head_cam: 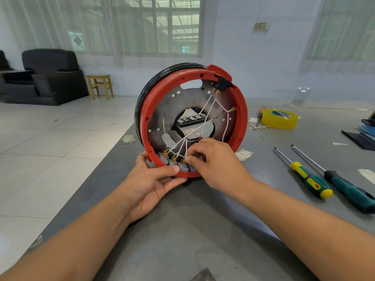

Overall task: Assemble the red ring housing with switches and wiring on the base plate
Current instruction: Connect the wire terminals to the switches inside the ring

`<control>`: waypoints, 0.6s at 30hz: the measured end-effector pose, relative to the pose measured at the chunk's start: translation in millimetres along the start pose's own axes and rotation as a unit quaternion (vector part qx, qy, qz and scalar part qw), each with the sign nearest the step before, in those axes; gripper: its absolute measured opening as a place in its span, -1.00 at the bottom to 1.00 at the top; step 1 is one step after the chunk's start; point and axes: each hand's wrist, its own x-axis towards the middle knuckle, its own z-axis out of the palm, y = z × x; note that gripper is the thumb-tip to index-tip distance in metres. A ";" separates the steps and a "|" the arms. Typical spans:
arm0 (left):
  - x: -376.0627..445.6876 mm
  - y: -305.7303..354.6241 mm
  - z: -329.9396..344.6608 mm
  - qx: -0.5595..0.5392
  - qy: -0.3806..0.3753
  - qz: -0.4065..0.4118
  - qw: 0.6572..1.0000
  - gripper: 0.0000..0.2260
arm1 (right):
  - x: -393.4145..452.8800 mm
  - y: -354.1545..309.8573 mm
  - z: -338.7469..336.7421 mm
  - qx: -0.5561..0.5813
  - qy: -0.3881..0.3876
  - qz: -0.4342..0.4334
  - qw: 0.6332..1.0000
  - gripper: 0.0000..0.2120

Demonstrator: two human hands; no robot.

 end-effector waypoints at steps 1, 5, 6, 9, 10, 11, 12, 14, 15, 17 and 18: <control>0.1 0.1 0.3 0.001 0.000 0.000 1.000 -0.21 | 0.6 -0.3 -0.1 -0.003 -0.002 0.002 1.000 -0.94; -0.1 -0.1 1.2 0.004 -0.001 0.000 1.000 -0.21 | 1.9 -0.7 -0.2 -0.003 -0.011 0.007 1.000 -0.94; -0.3 0.1 1.1 0.004 -0.001 0.001 1.000 -0.21 | 1.4 -0.9 0.1 -0.003 -0.013 0.007 1.000 -0.94; -0.5 1.0 0.8 0.005 -0.003 0.001 1.000 -0.21 | 1.0 -0.8 2.1 -0.011 -0.016 0.004 1.000 -0.94; -0.6 1.0 0.7 0.003 -0.003 0.000 1.000 -0.21 | 1.1 -0.5 2.7 -0.013 -0.016 0.004 1.000 -0.94; -0.4 1.0 0.8 0.001 -0.001 0.000 1.000 -0.22 | 1.2 -0.3 3.1 -0.013 -0.017 0.004 1.000 -0.94; -0.3 0.8 0.8 -0.002 0.001 0.000 1.000 -0.22 | 1.0 0.1 3.0 -0.012 -0.017 0.005 1.000 -0.95; 0.2 0.5 1.0 -0.012 0.007 0.002 1.000 -0.22 | 1.1 1.0 1.7 -0.003 -0.016 0.007 1.000 -0.95; 0.6 0.6 0.6 -0.017 0.010 0.003 1.000 -0.21 | 1.3 1.5 0.2 0.003 -0.014 0.007 1.000 -0.95; 1.2 1.0 0.1 -0.024 0.016 0.003 1.000 -0.20 | 2.2 3.7 -4.3 0.010 -0.005 0.006 1.000 -0.92; 1.2 1.3 -0.2 -0.027 0.019 0.003 0.999 -0.20 | 3.0 5.4 -7.2 0.005 0.002 0.005 1.000 -0.91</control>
